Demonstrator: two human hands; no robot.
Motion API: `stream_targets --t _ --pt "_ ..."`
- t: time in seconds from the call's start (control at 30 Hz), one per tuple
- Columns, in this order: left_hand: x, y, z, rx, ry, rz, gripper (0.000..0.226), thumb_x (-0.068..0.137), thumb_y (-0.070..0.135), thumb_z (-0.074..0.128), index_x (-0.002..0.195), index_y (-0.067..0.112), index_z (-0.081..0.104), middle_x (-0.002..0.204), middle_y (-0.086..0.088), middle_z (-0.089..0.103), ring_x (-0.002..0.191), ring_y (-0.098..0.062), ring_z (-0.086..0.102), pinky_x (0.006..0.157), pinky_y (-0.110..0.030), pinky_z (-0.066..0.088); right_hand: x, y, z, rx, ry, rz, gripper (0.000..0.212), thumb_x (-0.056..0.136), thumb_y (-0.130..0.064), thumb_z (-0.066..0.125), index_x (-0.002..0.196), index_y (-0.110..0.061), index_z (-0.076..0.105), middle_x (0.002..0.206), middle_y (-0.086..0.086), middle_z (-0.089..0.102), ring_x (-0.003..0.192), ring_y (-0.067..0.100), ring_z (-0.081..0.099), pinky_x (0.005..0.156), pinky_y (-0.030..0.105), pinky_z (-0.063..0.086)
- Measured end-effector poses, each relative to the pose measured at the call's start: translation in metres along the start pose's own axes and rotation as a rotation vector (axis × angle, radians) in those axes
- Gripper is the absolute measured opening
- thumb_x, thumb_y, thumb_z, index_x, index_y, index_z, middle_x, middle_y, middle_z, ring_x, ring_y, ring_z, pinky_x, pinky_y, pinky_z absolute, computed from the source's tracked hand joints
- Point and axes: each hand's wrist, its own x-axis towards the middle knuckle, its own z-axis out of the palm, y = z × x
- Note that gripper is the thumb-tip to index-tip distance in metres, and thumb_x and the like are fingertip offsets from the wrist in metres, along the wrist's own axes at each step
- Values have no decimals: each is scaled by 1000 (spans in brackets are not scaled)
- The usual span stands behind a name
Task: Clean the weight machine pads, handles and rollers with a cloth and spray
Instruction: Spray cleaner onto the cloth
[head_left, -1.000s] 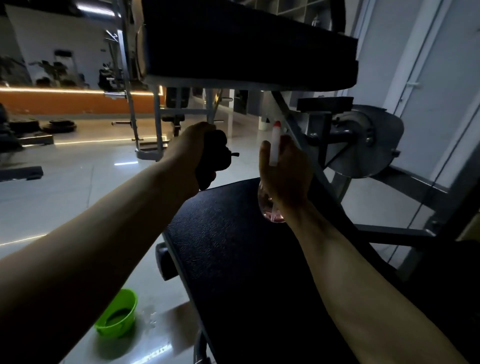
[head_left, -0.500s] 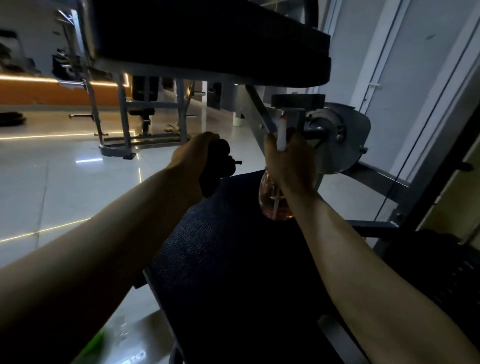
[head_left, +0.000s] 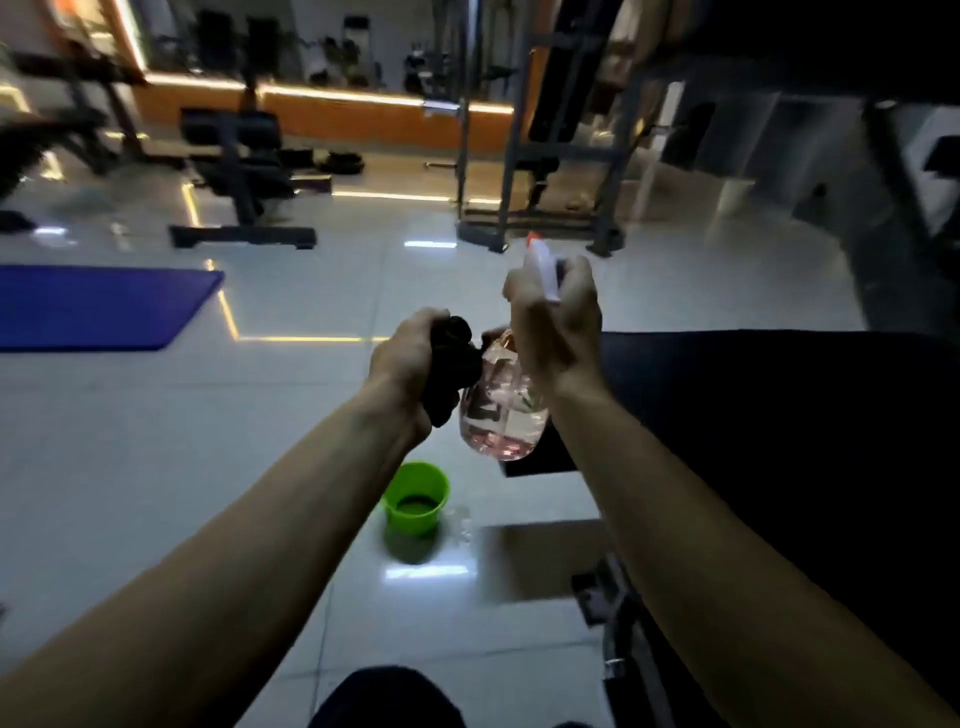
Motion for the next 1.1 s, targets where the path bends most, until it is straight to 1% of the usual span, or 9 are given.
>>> stream_targets --t 0.13,0.3,0.5,0.6,0.7,0.8,0.9,1.0,1.1 --pt "10 -51 -74 3 141 -153 25 73 36 70 82 14 63 70 -9 63 59 -28 64 52 -26 49 -42 81 60 -221 -31 30 20 84 -38 66 86 -23 52 83 0 66 81 27 64 74 41 53" --pt "11 -115 -151 -74 56 -373 38 98 37 51 68 18 64 67 -8 65 69 -28 62 48 -23 41 -93 216 99 -500 -165 269 18 89 -37 67 84 -21 59 87 1 64 79 26 63 69 37 52" --pt "30 -185 -222 -11 191 -427 30 94 9 45 82 14 72 84 -20 72 88 -39 61 77 -44 42 -143 342 125 -648 -303 472 18 85 -35 70 83 -17 70 76 1 69 78 27 67 66 33 52" --pt "35 -215 -240 -51 260 -496 31 98 17 49 118 -2 62 110 -35 68 80 -40 62 62 -38 47 -158 381 127 -745 -376 545 11 86 -32 70 83 -22 72 80 0 70 80 26 66 66 29 46" --pt "35 -230 -245 -182 227 -569 30 101 25 44 111 2 61 103 -26 67 75 -36 61 56 -33 39 -166 402 122 -789 -421 601 8 82 -30 72 86 -24 75 84 -2 72 81 26 68 71 30 53" --pt "41 -231 -243 -228 270 -557 34 101 29 43 99 2 65 104 -24 67 87 -39 63 60 -34 37 -160 398 122 -784 -480 645 26 82 -32 72 106 -22 74 102 2 73 95 29 68 80 33 55" --pt "42 -201 -218 -202 312 -487 37 104 29 42 110 -1 63 100 -26 67 87 -39 66 60 -34 42 -133 348 126 -644 -410 598 43 82 -34 64 124 -24 65 120 4 68 106 32 66 82 34 56" --pt "42 -162 -185 -197 339 -343 26 105 23 43 123 10 58 84 -16 66 63 -29 66 50 -28 51 -97 272 138 -336 -422 672 20 99 -29 51 92 -19 67 102 6 66 97 28 63 76 35 54" --pt "31 -108 -136 -146 281 -184 33 105 22 48 123 -1 62 103 -19 73 84 -31 73 69 -35 61 -69 179 129 149 -513 903 53 100 -61 44 101 -15 71 100 7 74 92 27 69 83 37 56"
